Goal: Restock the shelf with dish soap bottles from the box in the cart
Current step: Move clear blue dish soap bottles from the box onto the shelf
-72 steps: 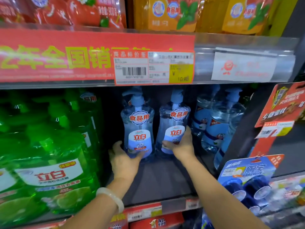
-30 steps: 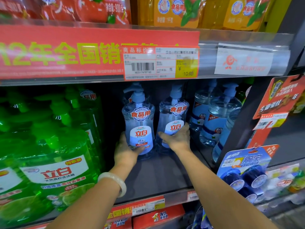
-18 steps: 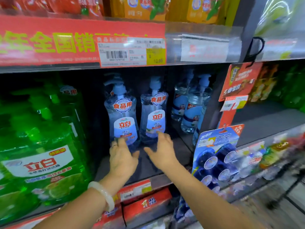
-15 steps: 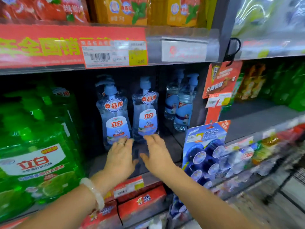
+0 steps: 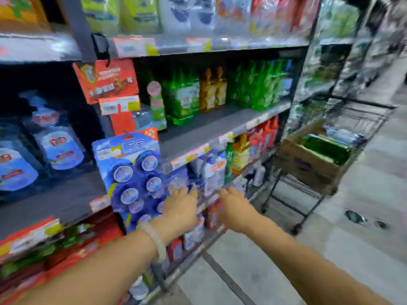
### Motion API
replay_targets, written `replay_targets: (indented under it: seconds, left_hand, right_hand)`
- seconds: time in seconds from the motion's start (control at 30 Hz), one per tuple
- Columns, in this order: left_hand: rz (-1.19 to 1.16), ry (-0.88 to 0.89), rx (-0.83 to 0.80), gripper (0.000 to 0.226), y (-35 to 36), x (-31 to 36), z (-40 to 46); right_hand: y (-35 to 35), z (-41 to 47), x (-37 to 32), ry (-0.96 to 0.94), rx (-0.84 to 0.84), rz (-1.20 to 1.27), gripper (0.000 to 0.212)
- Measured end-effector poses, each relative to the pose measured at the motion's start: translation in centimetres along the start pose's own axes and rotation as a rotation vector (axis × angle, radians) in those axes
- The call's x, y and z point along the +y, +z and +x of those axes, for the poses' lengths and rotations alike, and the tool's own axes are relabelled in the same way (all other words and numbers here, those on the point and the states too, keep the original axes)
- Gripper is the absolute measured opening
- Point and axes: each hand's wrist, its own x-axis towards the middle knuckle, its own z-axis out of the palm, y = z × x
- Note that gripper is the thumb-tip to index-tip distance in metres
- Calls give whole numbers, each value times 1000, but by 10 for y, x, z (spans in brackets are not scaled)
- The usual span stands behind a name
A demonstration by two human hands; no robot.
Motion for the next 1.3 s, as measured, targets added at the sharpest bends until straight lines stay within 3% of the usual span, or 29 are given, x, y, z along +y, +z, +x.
replay_targets:
  seconds: [0.13, 0.3, 0.43, 0.53, 0.83, 1.07, 1.3]
  left_hand:
    - [-34, 171, -8, 53, 8, 120, 31]
    - [-21, 348, -76, 41, 19, 241, 73]
    - [-2, 478, -115, 52, 32, 326, 112]
    - [-5, 537, -144, 45, 39, 386, 150]
    - [-66, 563, -101, 50, 19, 543, 301]
    - [-29, 567, -168, 51, 37, 633, 393]
    - [-91, 403, -203, 52, 62, 710, 510]
  right_hand:
    - [-26, -48, 105, 203, 60, -43, 62]
    - [-46, -95, 217, 441, 99, 8, 43]
    - [-52, -116, 299, 601, 106, 67, 48]
    - [-66, -113, 362, 675, 118, 39, 55]
    - [-153, -48, 539, 733, 177, 12, 59]
    - [-169, -6, 659, 754, 131, 44, 66]
    - [-193, 66, 800, 608, 58, 71, 61]
